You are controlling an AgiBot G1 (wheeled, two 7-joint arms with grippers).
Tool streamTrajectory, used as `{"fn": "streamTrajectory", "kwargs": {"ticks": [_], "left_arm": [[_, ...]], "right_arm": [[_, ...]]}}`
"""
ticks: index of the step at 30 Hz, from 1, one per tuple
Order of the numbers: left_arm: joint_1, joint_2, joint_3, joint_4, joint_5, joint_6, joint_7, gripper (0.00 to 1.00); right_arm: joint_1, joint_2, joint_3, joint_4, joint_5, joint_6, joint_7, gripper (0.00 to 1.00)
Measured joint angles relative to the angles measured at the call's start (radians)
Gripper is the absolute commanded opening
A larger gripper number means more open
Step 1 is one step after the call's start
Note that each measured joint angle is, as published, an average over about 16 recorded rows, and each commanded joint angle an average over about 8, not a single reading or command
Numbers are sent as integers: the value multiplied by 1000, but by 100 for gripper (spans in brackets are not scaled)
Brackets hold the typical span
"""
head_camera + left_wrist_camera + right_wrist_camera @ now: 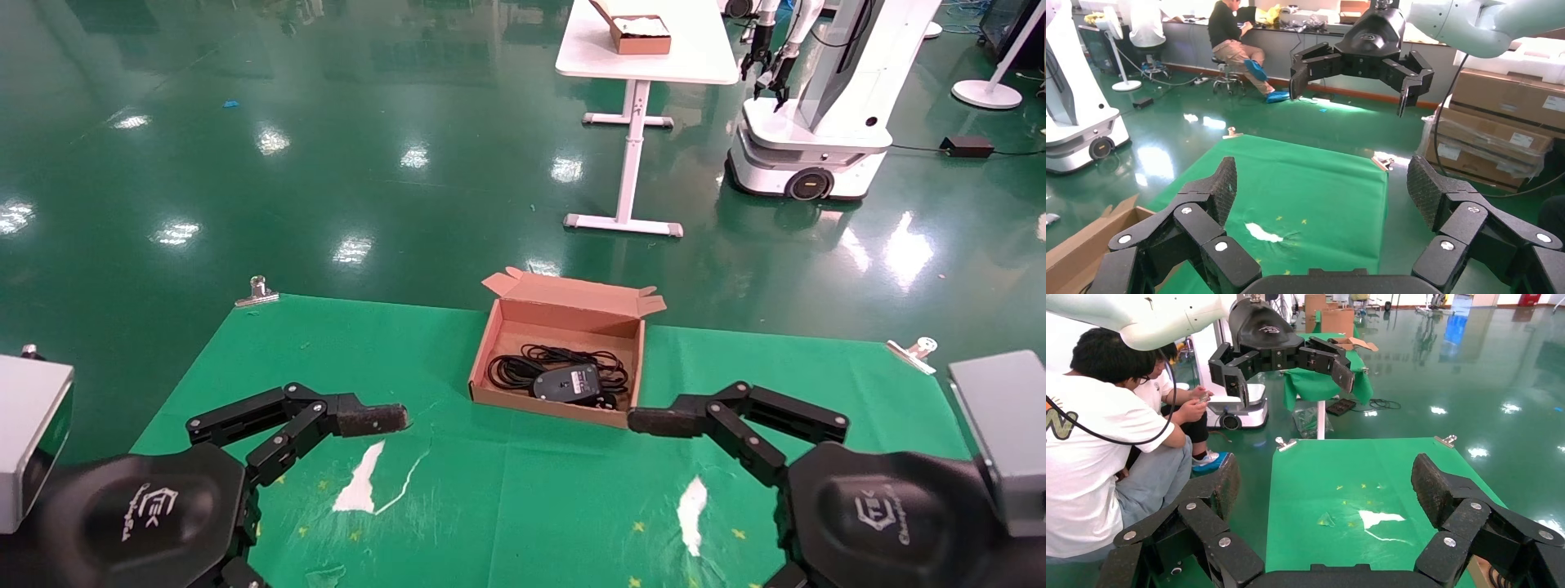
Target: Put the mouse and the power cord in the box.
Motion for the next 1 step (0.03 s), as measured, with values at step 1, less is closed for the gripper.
{"fn": "streamTrajectory", "kwargs": {"ticks": [1], "left_arm": [[0, 0, 0, 0, 0, 0, 0, 100]], "right_arm": [[0, 0, 0, 0, 0, 0, 0, 100]]}}
